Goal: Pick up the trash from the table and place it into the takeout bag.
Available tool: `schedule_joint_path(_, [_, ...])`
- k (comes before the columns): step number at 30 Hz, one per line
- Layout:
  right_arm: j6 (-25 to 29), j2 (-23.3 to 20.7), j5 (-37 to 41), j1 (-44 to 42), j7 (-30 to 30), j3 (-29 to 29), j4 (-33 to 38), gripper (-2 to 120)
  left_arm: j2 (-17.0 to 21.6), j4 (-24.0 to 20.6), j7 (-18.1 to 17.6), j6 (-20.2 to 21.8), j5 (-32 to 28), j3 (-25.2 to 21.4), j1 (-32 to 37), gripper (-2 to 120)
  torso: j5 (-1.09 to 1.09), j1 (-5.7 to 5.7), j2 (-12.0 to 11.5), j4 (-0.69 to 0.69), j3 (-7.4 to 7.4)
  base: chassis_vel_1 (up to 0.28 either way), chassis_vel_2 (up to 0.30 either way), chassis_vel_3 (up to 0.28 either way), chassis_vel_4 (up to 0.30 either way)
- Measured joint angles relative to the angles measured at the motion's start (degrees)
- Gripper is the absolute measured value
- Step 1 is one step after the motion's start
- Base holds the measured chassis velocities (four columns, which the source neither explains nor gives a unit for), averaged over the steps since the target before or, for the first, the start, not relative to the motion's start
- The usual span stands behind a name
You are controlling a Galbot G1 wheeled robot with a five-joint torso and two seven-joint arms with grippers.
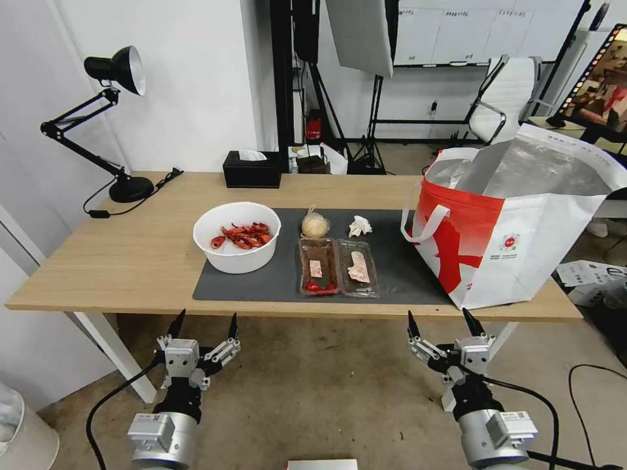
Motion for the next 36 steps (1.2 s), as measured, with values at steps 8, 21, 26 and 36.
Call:
schedule_joint_path(8, [0.0, 0.0, 0.0, 0.0, 0.0, 0.0, 0.0, 100, 0.0, 0.0, 0.0, 0.0, 0.0, 0.0, 0.0, 100, 0.0, 0.0, 0.0, 0.0, 0.0, 0.0, 0.0, 0.0, 0.0])
schedule_joint_path(21, [0.0, 0.0, 0.0, 0.0, 0.0, 0.0, 0.0, 100, 0.0, 0.0, 0.0, 0.01, 0.0, 0.0, 0.0, 100, 0.0, 0.0, 0.0, 0.0, 0.0, 0.0, 0.0, 0.0, 0.0])
schedule_joint_path(26, [-3.59, -3.28, 3.21, 1.26, 0.92, 0.16, 0.33, 100, 1.26, -1.76, -2.51, 3.95, -2.61, -0.45, -0.19, 100, 0.01, 0.0, 0.0, 0.0, 0.0, 0.0, 0.0, 0.0, 0.0])
schedule_joint_path(36, [-19.37, -17.1, 17.18, 6.9, 5.18, 1.17, 2.43, 100, 6.58, -7.46, -10.84, 15.66, -12.02, -2.18, -1.62, 100, 0.0, 0.0, -0.01, 0.0, 0.0, 0.0, 0.0, 0.0, 0.0])
